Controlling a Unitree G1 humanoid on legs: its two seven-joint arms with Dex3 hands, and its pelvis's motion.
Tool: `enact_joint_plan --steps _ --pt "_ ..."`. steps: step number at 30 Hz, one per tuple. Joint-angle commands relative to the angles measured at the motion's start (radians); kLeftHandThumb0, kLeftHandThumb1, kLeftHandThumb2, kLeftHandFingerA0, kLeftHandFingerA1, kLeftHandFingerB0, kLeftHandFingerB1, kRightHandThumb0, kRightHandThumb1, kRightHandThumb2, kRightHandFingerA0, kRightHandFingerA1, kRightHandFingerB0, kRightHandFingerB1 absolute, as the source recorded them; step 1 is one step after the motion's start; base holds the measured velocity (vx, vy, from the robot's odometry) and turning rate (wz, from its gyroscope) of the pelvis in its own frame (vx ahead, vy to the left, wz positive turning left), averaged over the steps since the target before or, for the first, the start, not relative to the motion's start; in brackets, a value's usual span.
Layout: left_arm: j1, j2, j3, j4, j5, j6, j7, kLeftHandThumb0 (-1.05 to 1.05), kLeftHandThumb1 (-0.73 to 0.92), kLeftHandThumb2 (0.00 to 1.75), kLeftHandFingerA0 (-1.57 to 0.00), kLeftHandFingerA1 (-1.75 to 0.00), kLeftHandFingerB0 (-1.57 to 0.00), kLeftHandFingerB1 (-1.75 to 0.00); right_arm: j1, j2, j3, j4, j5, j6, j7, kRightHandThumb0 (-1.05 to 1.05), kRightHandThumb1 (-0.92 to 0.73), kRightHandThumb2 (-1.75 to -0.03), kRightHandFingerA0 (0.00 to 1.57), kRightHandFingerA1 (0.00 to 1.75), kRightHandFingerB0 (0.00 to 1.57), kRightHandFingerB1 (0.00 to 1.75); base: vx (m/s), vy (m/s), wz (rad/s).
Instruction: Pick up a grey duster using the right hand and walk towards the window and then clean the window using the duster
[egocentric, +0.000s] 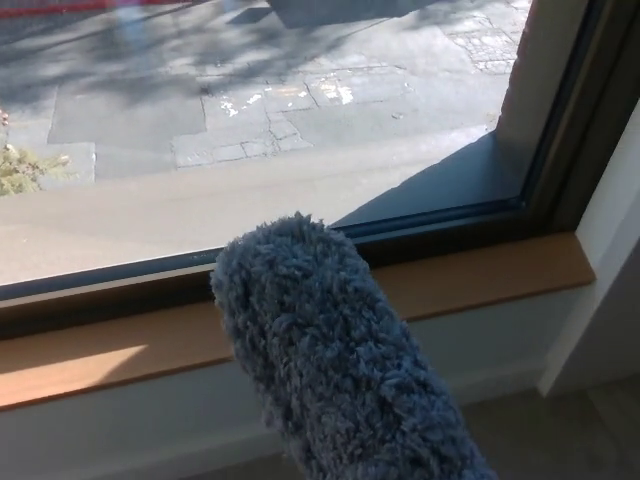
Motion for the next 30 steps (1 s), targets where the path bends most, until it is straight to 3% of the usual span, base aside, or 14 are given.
enact_joint_plan --steps 1,6,7,13,15,20,25,27,30 --pt "-0.021 0.032 0.036 -0.007 -0.033 -0.054 -0.007 -0.07 0.69 0.63 -0.84 -0.89 -0.74 -0.67 0.05 -0.139 0.084 -0.053 -0.411 -0.608 -0.183 -0.21 -0.51 -1.25 1.02 1.75 0.87 1.58 -0.14 0.125 -0.34" --pt "-0.019 0.022 0.042 -0.008 -0.035 -0.057 -0.009 -0.06 0.66 0.68 -0.87 -0.92 -0.75 -0.72 0.047 -0.136 0.085 -0.044 -0.401 -0.635 -0.192 -0.22 -0.55 -1.18 1.04 1.75 0.87 1.57 -0.11 0.008 -0.46" --pt "-0.017 0.014 0.046 -0.014 -0.041 -0.06 -0.025 -0.04 0.68 0.71 -0.79 -0.92 -0.73 -0.74 0.045 -0.139 0.082 -0.048 -0.404 -0.631 -0.189 -0.2 -0.49 -1.25 1.01 1.75 0.86 1.58 -0.09 -0.085 -0.5" --pt "-0.015 0.007 0.05 -0.013 -0.035 -0.067 -0.024 -0.06 0.68 0.67 -0.82 -0.9 -0.77 -0.72 0.034 -0.139 0.077 -0.04 -0.408 -0.644 -0.206 -0.2 -0.53 -1.22 1.0 1.75 0.86 1.61 -0.06 -0.216 -0.68" --pt "-0.022 0.017 0.054 -0.006 -0.038 -0.043 -0.031 -0.08 0.69 0.64 -0.8 -0.87 -0.72 -0.69 0.032 -0.139 0.073 -0.044 -0.402 -0.649 -0.208 -0.2 -0.5 -1.26 1.01 1.75 0.85 1.62 -0.11 0.006 -0.56" --pt "-0.029 0.018 0.074 -0.005 -0.052 -0.04 -0.028 -0.09 0.67 0.6 -0.83 -0.92 -0.74 -0.69 0.028 -0.135 0.078 -0.047 -0.389 -0.668 -0.21 -0.2 -0.48 -1.26 1.01 1.75 0.86 1.62 -0.12 0.081 -0.61" --pt "-0.015 0.003 0.077 -0.02 -0.05 -0.06 -0.036 -0.02 0.7 0.69 -0.77 -0.91 -0.71 -0.73 0.043 -0.139 0.081 -0.067 -0.359 -0.685 -0.192 -0.21 -0.45 -1.31 0.99 1.75 0.82 1.65 -0.05 0.262 -0.65" --pt "-0.015 -0.001 0.08 -0.021 -0.049 -0.072 -0.041 -0.02 0.7 0.68 -0.76 -0.9 -0.72 -0.73 0.038 -0.129 0.077 -0.061 -0.372 -0.702 -0.208 -0.22 -0.5 -1.23 0.99 1.75 0.83 1.64 0.07 0.054 -0.75" --pt "-0.028 0.002 0.088 -0.013 -0.048 -0.065 -0.042 0.02 0.65 0.76 -0.83 -0.94 -0.77 -0.75 0.026 -0.127 0.067 -0.066 -0.361 -0.706 -0.201 -0.23 -0.47 -1.28 1.01 1.75 0.85 1.62 -0.02 0.148 -0.54"
